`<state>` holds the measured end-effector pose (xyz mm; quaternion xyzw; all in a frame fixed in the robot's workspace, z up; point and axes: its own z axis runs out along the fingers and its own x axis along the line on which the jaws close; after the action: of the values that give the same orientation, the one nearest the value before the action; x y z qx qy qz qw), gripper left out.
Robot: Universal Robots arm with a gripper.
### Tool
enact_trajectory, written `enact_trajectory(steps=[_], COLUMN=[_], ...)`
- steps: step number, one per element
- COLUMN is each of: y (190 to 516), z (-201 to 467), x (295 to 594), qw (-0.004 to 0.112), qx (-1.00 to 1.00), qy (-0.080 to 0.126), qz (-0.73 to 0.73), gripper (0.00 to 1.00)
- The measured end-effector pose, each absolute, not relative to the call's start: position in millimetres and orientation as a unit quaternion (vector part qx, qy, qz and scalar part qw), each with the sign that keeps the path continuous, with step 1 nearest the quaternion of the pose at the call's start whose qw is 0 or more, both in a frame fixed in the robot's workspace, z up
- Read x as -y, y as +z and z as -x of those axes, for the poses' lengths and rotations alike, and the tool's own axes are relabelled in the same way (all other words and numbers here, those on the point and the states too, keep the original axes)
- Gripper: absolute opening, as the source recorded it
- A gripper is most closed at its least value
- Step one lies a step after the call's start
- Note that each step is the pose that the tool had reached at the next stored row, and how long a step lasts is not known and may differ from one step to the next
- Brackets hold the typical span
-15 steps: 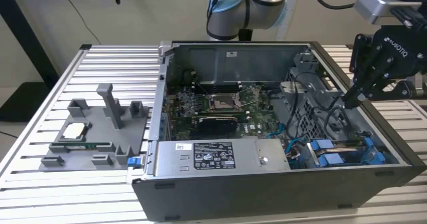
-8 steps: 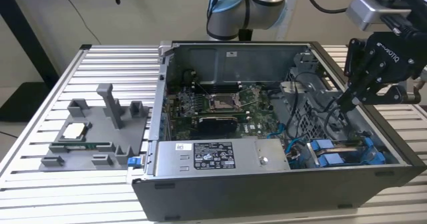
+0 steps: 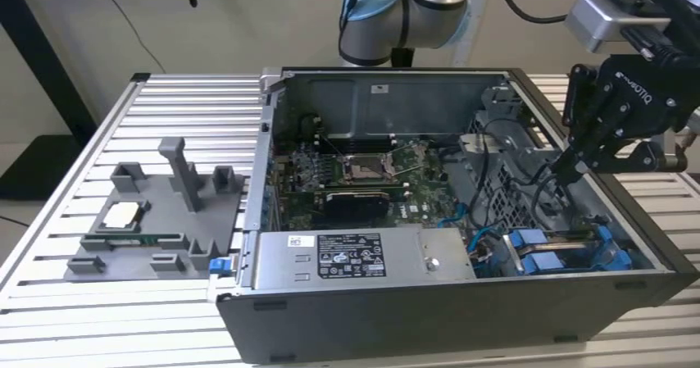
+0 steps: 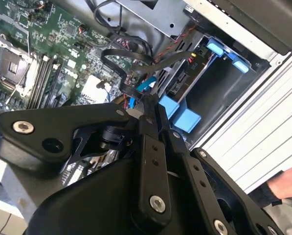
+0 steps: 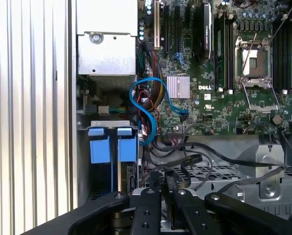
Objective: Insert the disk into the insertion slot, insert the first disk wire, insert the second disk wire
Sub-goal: 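Insert the second disk wire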
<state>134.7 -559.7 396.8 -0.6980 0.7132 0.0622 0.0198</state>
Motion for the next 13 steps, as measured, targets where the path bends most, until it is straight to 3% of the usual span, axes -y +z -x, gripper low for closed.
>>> enact_trajectory(steps=[13], y=[395.5], z=[-134.6], x=[560.1], qw=[0.02], qx=[-0.713], qy=[0.062], qz=[0.698], gripper=[0.16])
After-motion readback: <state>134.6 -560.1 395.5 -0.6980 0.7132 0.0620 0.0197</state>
